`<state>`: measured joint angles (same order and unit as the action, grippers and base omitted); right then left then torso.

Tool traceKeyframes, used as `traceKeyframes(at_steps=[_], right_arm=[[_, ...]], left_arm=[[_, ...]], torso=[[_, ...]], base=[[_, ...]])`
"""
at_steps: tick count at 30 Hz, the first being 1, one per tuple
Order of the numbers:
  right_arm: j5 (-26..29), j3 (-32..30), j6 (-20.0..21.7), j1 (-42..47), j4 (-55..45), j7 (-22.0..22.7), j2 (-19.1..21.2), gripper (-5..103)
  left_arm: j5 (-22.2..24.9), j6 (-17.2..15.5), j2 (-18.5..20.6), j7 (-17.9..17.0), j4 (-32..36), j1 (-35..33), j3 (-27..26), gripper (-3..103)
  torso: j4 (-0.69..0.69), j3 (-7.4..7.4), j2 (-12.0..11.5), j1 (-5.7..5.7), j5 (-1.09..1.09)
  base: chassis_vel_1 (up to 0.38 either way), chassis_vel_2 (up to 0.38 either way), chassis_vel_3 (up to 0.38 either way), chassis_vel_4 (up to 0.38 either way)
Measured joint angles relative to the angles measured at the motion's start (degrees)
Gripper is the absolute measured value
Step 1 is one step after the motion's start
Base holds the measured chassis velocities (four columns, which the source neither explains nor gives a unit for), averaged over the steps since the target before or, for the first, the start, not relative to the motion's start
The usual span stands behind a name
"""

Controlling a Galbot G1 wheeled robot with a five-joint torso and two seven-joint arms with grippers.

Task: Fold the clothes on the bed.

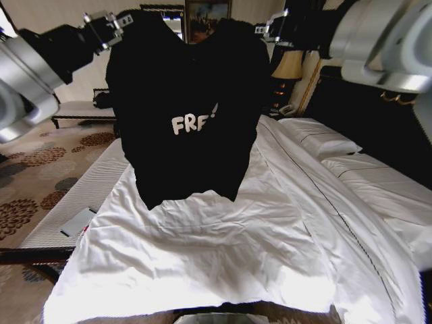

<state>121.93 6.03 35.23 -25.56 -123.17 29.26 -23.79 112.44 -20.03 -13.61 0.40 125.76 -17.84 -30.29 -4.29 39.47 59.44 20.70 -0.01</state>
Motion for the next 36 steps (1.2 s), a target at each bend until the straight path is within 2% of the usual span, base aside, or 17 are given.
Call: traceKeyframes(at_steps=[2,5,6,7,8,9,10,11,18,20,23,26,27,29,31,34,36], right_arm=[[2.05,-3.90,0.05,2.45,-3.00,0.26,3.07,0],[5.28,-14.26,0.08,10.61,-8.67,-0.52,10.72,0],[6.83,-19.21,-0.74,15.31,-11.43,-1.35,16.37,0],[6.83,-19.21,-0.74,15.31,-11.43,-1.35,16.37,0],[8.21,-20.54,-1.33,16.77,-12.74,-1.61,19.95,0],[10.49,-21.31,-1.71,17.57,-14.00,-1.37,24.07,0],[15.56,-21.72,-2.16,15.25,-15.67,0.21,29.10,0],[15.86,-21.65,-2.24,14.95,-16.57,0.36,29.36,0],[15.72,-20.70,-3.43,16.04,-20.69,2.95,27.30,0],[13.73,-20.91,-3.79,19.83,-20.73,4.33,25.31,0],[9.82,-21.26,-4.14,25.37,-20.67,5.38,22.66,0],[2.83,-19.90,-4.74,32.09,-20.34,5.80,17.49,0],[2.83,-19.90,-4.74,32.09,-20.34,5.80,17.49,0],[-1.10,-18.06,-4.69,35.05,-17.63,5.64,13.50,0],[-6.67,-16.73,-4.07,38.14,-13.09,4.07,9.81,0],[-12.31,-14.21,-3.40,39.73,-8.43,1.50,6.14,0],[-16.59,-10.55,-3.12,39.64,-4.12,-1.19,2.21,0]], left_arm=[[2.10,-0.18,0.65,0.01,1.66,-1.70,-2.62,2],[6.97,-0.80,1.58,0.04,4.83,-2.66,-7.55,2],[8.49,-1.24,1.61,0.15,6.11,-2.63,-8.61,2],[8.49,-1.24,1.61,0.15,6.11,-2.63,-8.61,2],[8.75,-1.55,1.04,0.16,6.61,-2.48,-8.29,2],[8.79,-1.73,0.38,0.00,7.06,-2.64,-7.54,2],[9.17,-2.72,-0.71,0.00,9.40,-4.99,-8.46,2],[9.41,-2.94,-1.06,0.00,9.70,-5.29,-8.98,2],[8.46,-4.28,-1.87,0.06,10.26,-8.59,-9.40,2],[6.00,-4.81,-3.26,0.04,10.44,-11.71,-8.63,2],[2.49,-5.16,-4.92,-0.02,10.43,-15.07,-7.68,2],[-4.97,-5.61,-7.69,-0.05,9.02,-19.50,-4.91,2],[-4.97,-5.61,-7.69,-0.05,9.02,-19.50,-4.91,2],[-9.14,-5.72,-9.30,-0.06,7.63,-20.59,-2.21,2],[-12.53,-5.76,-10.91,-0.06,5.41,-19.29,2.06,2],[-16.15,-5.76,-12.37,-0.05,2.21,-17.21,6.74,2],[-18.71,-5.69,-13.15,-0.05,-0.47,-16.46,9.80,2]], torso=[[-0.01,-0.01,0.00,-0.01,0.01],[-0.11,0.00,0.00,-0.01,-0.03],[-0.03,-0.01,0.01,-0.02,-0.07],[-0.03,-0.01,0.01,-0.02,-0.07],[0.00,0.00,0.01,-0.02,-0.07],[-0.11,0.00,0.01,-0.01,0.01],[-0.06,0.02,0.01,0.02,0.03],[-0.02,0.02,0.00,0.02,0.04],[-0.03,0.02,0.00,0.01,-0.01],[-0.03,0.03,-0.01,0.02,0.01],[-0.04,0.03,-0.01,0.02,0.03],[-0.03,0.04,-0.02,0.03,0.02],[-0.03,0.04,-0.02,0.03,0.02],[-0.04,0.04,-0.02,0.03,0.02],[0.00,0.04,-0.03,0.03,0.01],[-0.11,0.04,-0.03,0.03,0.02],[-0.06,0.04,-0.03,0.04,-0.02]], base=[[0.000,0.000,0.000,0.000],[0.000,0.000,0.000,0.000],[0.000,0.000,0.000,0.000],[0.000,0.000,0.000,0.000],[0.000,0.000,0.000,0.000],[0.000,0.000,0.000,0.000],[0.000,0.000,0.000,0.000],[0.000,0.000,0.000,0.000],[0.000,0.000,0.000,0.000],[0.000,0.000,0.000,0.000],[0.000,0.000,0.000,0.000],[0.000,0.000,0.000,0.000],[0.000,0.000,0.000,0.000],[0.000,0.000,0.000,0.000],[0.000,0.000,0.000,0.000],[0.000,0.000,0.000,0.000],[0.000,0.000,0.000,0.000]])
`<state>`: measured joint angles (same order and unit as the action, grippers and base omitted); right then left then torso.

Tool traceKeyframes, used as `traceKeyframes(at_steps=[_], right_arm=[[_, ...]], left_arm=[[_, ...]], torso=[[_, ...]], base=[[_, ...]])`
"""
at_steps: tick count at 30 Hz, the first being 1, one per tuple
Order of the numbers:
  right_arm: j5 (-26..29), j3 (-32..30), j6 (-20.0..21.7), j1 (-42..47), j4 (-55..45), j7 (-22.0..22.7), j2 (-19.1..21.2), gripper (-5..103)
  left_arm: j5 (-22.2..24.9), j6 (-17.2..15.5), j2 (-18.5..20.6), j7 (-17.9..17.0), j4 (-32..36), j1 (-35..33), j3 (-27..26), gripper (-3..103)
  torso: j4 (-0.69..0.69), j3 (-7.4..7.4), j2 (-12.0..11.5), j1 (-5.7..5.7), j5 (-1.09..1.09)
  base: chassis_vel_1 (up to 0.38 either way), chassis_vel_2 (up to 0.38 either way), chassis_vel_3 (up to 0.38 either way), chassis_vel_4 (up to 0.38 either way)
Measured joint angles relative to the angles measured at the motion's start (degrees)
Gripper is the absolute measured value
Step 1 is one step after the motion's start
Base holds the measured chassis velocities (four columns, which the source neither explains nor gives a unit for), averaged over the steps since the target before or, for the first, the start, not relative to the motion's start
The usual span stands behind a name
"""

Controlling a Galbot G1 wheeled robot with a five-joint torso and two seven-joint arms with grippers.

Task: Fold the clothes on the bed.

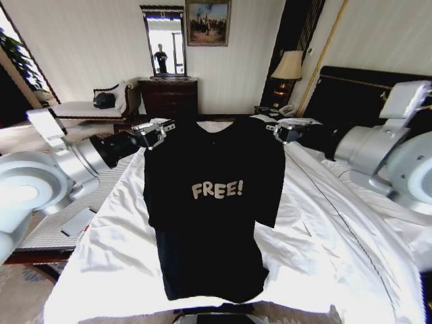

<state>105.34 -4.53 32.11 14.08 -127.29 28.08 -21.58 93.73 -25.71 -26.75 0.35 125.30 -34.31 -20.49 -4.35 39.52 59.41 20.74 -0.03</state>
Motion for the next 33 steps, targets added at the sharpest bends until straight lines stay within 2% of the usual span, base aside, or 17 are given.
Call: traceKeyframes(at_steps=[2,3,7,8,11,12,13,15,17,18,22,25,28,29,33], right_arm=[[-1.72,2.97,0.02,-0.30,3.35,-1.28,-3.41,0],[-1.72,2.97,0.02,-0.30,3.35,-1.28,-3.41,0],[-8.94,8.75,-0.35,-0.52,12.22,-4.40,-10.51,0],[-8.94,8.75,-0.35,-0.52,12.22,-4.40,-10.51,0],[-14.91,11.01,-1.04,0.04,18.46,-7.12,-13.97,0],[-14.91,11.01,-1.04,0.04,18.46,-7.12,-13.97,0],[-16.86,11.73,-1.37,0.20,20.58,-8.14,-15.14,0],[-20.16,12.98,-2.00,0.28,24.10,-9.80,-17.62,0],[-22.20,14.08,-2.33,0.28,26.98,-10.73,-19.67,0],[-22.20,14.08,-2.33,0.28,26.98,-10.73,-19.67,0],[-27.23,16.45,-3.71,0.28,35.00,-12.70,-24.85,0],[-28.90,17.16,-4.24,0.29,38.70,-13.47,-26.80,0],[-31.66,18.21,-5.36,0.29,43.81,-14.80,-29.24,0],[-31.66,18.21,-5.36,0.29,43.81,-14.80,-29.24,0],[-35.28,19.52,-7.30,0.10,49.67,-16.44,-32.28,0]], left_arm=[[-1.94,0.13,-1.29,0.02,-2.34,0.91,2.97,2],[-1.94,0.13,-1.29,0.02,-2.34,0.91,2.97,2],[-6.90,0.60,-6.24,0.01,-8.66,4.16,10.86,2],[-6.90,0.60,-6.24,0.01,-8.66,4.16,10.86,2],[-10.58,0.90,-10.38,0.02,-13.58,6.73,15.89,2],[-10.58,0.90,-10.38,0.02,-13.58,6.73,15.89,2],[-12.11,1.06,-12.06,0.05,-15.74,7.61,17.54,2],[-14.56,1.31,-15.11,0.02,-20.04,9.16,20.00,2],[-16.20,1.36,-17.50,0.05,-23.53,10.14,21.49,2],[-16.20,1.36,-17.50,0.05,-23.53,10.14,21.49,2],[-19.18,1.32,-21.46,0.02,-31.34,10.84,23.47,2],[-20.38,1.35,-23.03,0.02,-33.75,11.14,24.61,2],[-22.38,1.66,-26.06,0.03,-37.30,12.24,26.50,2],[-22.38,1.66,-26.06,0.03,-37.30,12.24,26.50,2],[-24.92,2.50,-30.17,0.06,-43.39,14.32,29.11,2]], torso=[[0.05,0.00,0.00,0.00,0.01],[0.05,0.00,0.00,0.00,0.01],[0.05,0.00,0.00,0.00,0.05],[0.05,0.00,0.00,0.00,0.05],[0.01,-0.01,0.00,0.00,0.03],[0.01,-0.01,0.00,0.00,0.03],[-0.03,0.00,0.00,0.00,0.02],[-0.02,0.00,0.00,0.01,0.01],[-0.01,-0.01,0.00,0.00,0.03],[-0.01,-0.01,0.00,0.00,0.03],[0.05,-0.01,0.01,-0.01,0.04],[0.06,-0.01,0.01,0.00,0.03],[0.00,-0.01,0.01,0.00,0.02],[0.00,-0.01,0.01,0.00,0.02],[-0.01,-0.01,0.01,-0.02,0.02]], base=[[0.000,0.000,0.000,0.000],[0.000,0.000,0.000,0.000],[0.000,0.000,0.000,0.000],[0.000,0.000,0.000,0.000],[0.000,0.000,0.000,0.000],[0.000,0.000,0.000,0.000],[0.000,0.000,0.000,0.000],[0.000,0.000,0.000,0.000],[0.000,0.000,0.000,0.000],[0.000,0.000,0.000,0.000],[0.000,0.000,0.000,0.000],[0.000,0.000,0.000,0.000],[0.000,0.000,0.000,0.000],[0.000,0.000,0.000,0.000],[0.000,0.000,0.000,0.000]])
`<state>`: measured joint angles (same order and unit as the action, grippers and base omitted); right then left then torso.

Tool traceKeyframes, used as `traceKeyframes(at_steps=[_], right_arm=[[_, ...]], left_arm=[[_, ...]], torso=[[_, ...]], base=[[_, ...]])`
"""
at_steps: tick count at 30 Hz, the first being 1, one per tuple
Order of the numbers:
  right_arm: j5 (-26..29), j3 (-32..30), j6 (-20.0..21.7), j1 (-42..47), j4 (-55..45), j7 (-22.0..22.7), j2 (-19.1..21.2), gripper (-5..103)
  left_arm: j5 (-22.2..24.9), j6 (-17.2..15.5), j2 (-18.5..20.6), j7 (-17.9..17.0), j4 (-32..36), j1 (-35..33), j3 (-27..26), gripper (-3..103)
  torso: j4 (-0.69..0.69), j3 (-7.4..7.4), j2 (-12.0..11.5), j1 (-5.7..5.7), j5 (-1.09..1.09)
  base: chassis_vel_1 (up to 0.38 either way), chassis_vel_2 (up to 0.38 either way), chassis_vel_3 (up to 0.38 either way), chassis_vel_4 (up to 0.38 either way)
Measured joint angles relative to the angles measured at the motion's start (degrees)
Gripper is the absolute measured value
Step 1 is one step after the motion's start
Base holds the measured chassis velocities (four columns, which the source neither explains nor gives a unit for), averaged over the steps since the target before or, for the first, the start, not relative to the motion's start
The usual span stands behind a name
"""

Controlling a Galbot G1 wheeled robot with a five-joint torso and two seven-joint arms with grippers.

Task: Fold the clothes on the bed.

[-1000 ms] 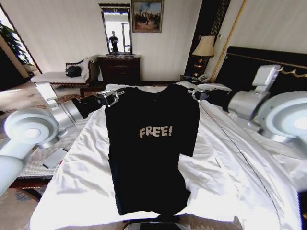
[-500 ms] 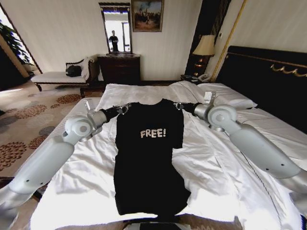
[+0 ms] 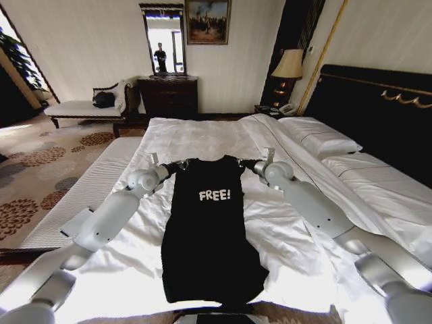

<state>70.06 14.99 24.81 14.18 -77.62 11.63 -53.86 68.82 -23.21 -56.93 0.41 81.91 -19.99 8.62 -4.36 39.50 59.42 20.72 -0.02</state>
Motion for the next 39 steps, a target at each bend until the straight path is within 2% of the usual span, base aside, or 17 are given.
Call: traceKeyframes(at_steps=[5,9,16,19,20,23,24,27,33,39], right_arm=[[-2.20,0.99,-1.28,-0.97,4.10,-1.15,-1.58,0],[-4.73,2.73,-2.93,-3.11,10.97,-2.70,-4.15,0],[-8.84,4.97,-4.99,-6.12,20.30,-5.86,-8.02,0],[-9.91,5.57,-5.73,-7.68,24.87,-6.75,-11.83,0],[-9.91,5.57,-5.73,-7.68,24.87,-6.75,-11.83,0],[-11.28,6.17,-6.77,-9.34,30.40,-8.11,-16.33,0],[-11.28,6.17,-6.77,-9.34,30.40,-8.11,-16.33,0],[-12.63,6.23,-7.95,-11.00,36.49,-9.35,-19.78,0],[-14.95,6.13,-9.48,-12.24,42.68,-11.13,-22.04,0],[-16.94,5.18,-10.66,-11.44,44.89,-12.10,-22.56,0]], left_arm=[[-2.13,0.68,-1.56,0.02,-5.44,1.38,1.13,2],[-4.26,1.25,-3.51,0.01,-12.33,3.66,2.04,2],[-5.61,1.34,-6.40,0.13,-19.16,8.15,3.75,2],[-6.95,2.06,-8.73,0.06,-24.76,11.28,5.31,2],[-6.95,2.06,-8.73,0.06,-24.76,11.28,5.31,2],[-9.04,2.98,-12.32,-0.09,-31.74,14.52,6.87,2],[-9.04,2.98,-12.32,-0.09,-31.74,14.52,6.87,2],[-11.12,3.91,-16.57,-0.09,-38.37,17.01,7.21,2],[-13.55,4.95,-21.12,-0.06,-44.29,18.11,6.25,2],[-15.56,5.36,-22.03,-0.05,-45.26,15.71,4.72,2]], torso=[[0.04,0.00,0.00,0.00,0.01],[0.06,0.01,0.00,0.00,0.03],[0.01,0.00,0.00,0.00,0.01],[0.02,0.00,0.00,0.00,0.01],[0.02,0.00,0.00,0.00,0.01],[0.07,0.00,0.00,0.00,0.02],[0.07,0.00,0.00,0.00,0.02],[0.03,0.00,0.00,0.00,0.02],[0.00,0.00,0.00,0.00,0.01],[0.04,0.00,0.00,0.00,0.02]], base=[[0.000,0.000,0.000,0.000],[0.000,0.000,0.000,0.000],[0.000,0.000,0.000,0.000],[0.000,0.000,0.000,0.000],[0.000,0.000,0.000,0.000],[0.000,0.000,0.000,0.000],[0.000,0.000,0.000,0.000],[0.000,0.000,0.000,0.000],[0.000,0.000,0.000,0.000],[0.000,0.000,0.000,0.000]])
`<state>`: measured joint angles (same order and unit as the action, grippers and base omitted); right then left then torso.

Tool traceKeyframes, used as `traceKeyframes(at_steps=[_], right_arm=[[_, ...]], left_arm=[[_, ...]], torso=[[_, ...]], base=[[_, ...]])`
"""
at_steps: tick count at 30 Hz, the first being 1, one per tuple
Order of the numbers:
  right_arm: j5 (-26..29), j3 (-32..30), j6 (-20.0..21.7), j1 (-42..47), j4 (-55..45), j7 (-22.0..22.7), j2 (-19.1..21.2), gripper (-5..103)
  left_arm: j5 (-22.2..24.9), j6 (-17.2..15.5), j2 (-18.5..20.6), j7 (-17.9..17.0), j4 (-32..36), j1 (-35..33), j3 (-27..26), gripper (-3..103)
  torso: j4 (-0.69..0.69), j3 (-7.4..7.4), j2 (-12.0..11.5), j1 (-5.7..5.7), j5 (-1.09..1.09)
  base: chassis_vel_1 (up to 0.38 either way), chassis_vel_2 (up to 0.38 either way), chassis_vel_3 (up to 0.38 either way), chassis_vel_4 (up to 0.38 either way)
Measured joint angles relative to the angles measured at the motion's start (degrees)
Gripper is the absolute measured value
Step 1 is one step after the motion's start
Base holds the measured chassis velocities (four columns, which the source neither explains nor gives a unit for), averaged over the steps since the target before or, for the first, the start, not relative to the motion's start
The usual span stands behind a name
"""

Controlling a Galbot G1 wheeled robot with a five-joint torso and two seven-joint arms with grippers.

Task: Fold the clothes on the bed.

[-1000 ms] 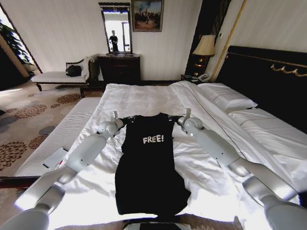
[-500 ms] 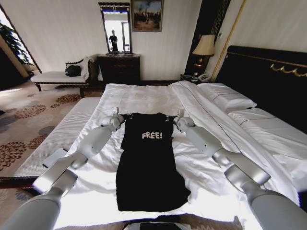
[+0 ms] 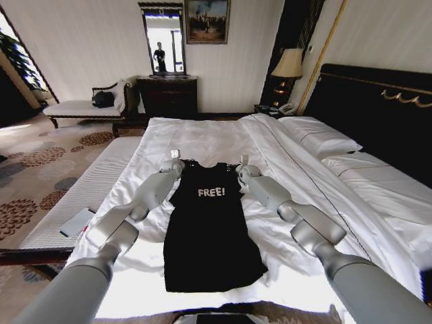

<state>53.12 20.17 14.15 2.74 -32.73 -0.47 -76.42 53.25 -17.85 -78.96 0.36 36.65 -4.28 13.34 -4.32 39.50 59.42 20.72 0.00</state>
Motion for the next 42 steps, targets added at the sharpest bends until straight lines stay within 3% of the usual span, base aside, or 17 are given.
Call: traceKeyframes(at_steps=[5,11,14,16,17,20,22,26,27,29,32,33,35,36,37,38,42], right_arm=[[-1.43,-0.06,-1.33,1.12,-0.10,-1.75,0.29,1],[-2.39,-0.16,-1.69,1.89,0.07,-2.37,0.25,22],[-4.72,0.32,-1.83,2.16,-0.62,-2.54,0.52,38],[-5.79,0.83,-1.97,2.16,-0.76,-2.88,0.69,38],[-6.37,1.22,-1.99,2.12,-0.94,-3.11,0.79,44],[-6.42,1.10,-1.98,1.98,-1.26,-2.84,0.79,55],[-5.97,0.91,-1.79,1.98,-2.68,-1.95,1.30,66],[-3.49,0.86,-0.72,2.67,-7.87,0.05,3.48,77],[-2.11,0.70,-0.10,3.09,-10.35,1.15,4.67,82],[2.09,-0.23,2.10,4.31,-17.52,4.08,8.66,93],[6.25,-1.93,4.25,6.16,-25.35,6.85,14.77,97],[8.02,-3.08,5.33,7.53,-29.51,7.65,17.97,99],[10.64,-6.03,6.94,10.96,-37.09,8.35,23.12,100],[10.64,-6.03,6.94,10.96,-37.09,8.35,23.12,100],[12.07,-8.03,7.80,13.69,-41.32,8.45,26.13,100],[12.99,-9.48,8.21,16.08,-44.58,8.45,28.51,100],[14.59,-13.38,8.04,22.70,-51.73,9.79,35.36,100]], left_arm=[[-1.77,0.56,-0.03,0.01,-0.20,-1.56,-0.90,2],[-5.69,0.83,-1.47,0.04,-0.42,-3.16,-3.86,1],[-9.26,2.30,-1.95,0.05,-0.94,-3.46,-4.66,17],[-9.49,2.40,-1.94,0.05,-1.08,-3.43,-4.79,22],[-9.68,2.43,-1.95,0.05,-1.44,-3.26,-5.03,28],[-9.78,2.34,-1.93,0.05,-2.02,-2.80,-5.36,33],[-9.76,2.09,-1.14,0.04,-1.69,-2.57,-5.38,43],[-8.92,1.62,0.95,0.04,1.14,-2.89,-6.04,60],[-8.09,1.26,1.98,0.05,3.00,-3.39,-6.45,60],[-4.96,-0.24,5.78,0.02,9.70,-5.46,-6.83,71],[-1.64,-1.55,10.49,0.00,17.87,-8.44,-7.15,82],[0.35,-2.17,12.84,0.05,22.38,-10.13,-7.22,82],[3.99,-2.69,17.88,-0.01,30.90,-14.02,-7.49,92],[3.99,-2.69,17.88,-0.01,30.90,-14.02,-7.49,92],[5.88,-2.76,21.24,-0.01,37.20,-16.88,-7.70,97],[7.63,-2.74,24.31,0.13,43.28,-19.99,-8.33,99],[11.57,-2.76,31.20,0.01,55.10,-29.20,-11.65,100]], torso=[[0.00,0.00,0.00,0.00,0.00],[-0.01,0.00,0.00,0.00,0.00],[-0.03,-0.01,0.00,-0.01,0.00],[-0.01,-0.01,0.00,0.00,-0.01],[-0.02,0.00,0.00,0.00,0.00],[0.00,0.00,0.00,0.00,0.00],[0.00,0.00,0.00,0.00,0.00],[0.00,-0.01,0.00,0.00,-0.01],[-0.01,0.00,0.00,0.00,0.00],[0.01,0.00,0.00,0.00,-0.01],[0.04,-0.01,0.00,0.00,0.00],[-0.03,-0.01,0.00,0.00,0.01],[-0.09,-0.03,0.01,-0.01,0.02],[-0.09,-0.03,0.01,-0.01,0.02],[-0.02,-0.02,0.01,-0.02,0.00],[-0.05,-0.03,0.01,-0.02,-0.05],[0.01,-0.02,0.01,-0.03,0.01]], base=[[0.000,0.000,0.000,0.000],[0.000,0.000,0.000,0.000],[0.000,0.000,0.000,0.000],[0.000,0.000,0.000,0.000],[0.000,0.000,0.000,0.000],[0.000,0.000,0.000,0.000],[0.000,0.000,0.000,0.000],[0.000,0.000,0.000,0.000],[0.000,0.000,0.000,0.000],[0.000,0.000,0.000,0.000],[0.000,0.000,0.000,0.000],[0.000,0.000,0.000,0.000],[0.000,0.000,0.000,0.000],[0.000,0.000,0.000,0.000],[0.000,0.000,0.000,0.000],[0.000,0.000,0.000,0.000],[0.000,0.000,0.000,0.000]])
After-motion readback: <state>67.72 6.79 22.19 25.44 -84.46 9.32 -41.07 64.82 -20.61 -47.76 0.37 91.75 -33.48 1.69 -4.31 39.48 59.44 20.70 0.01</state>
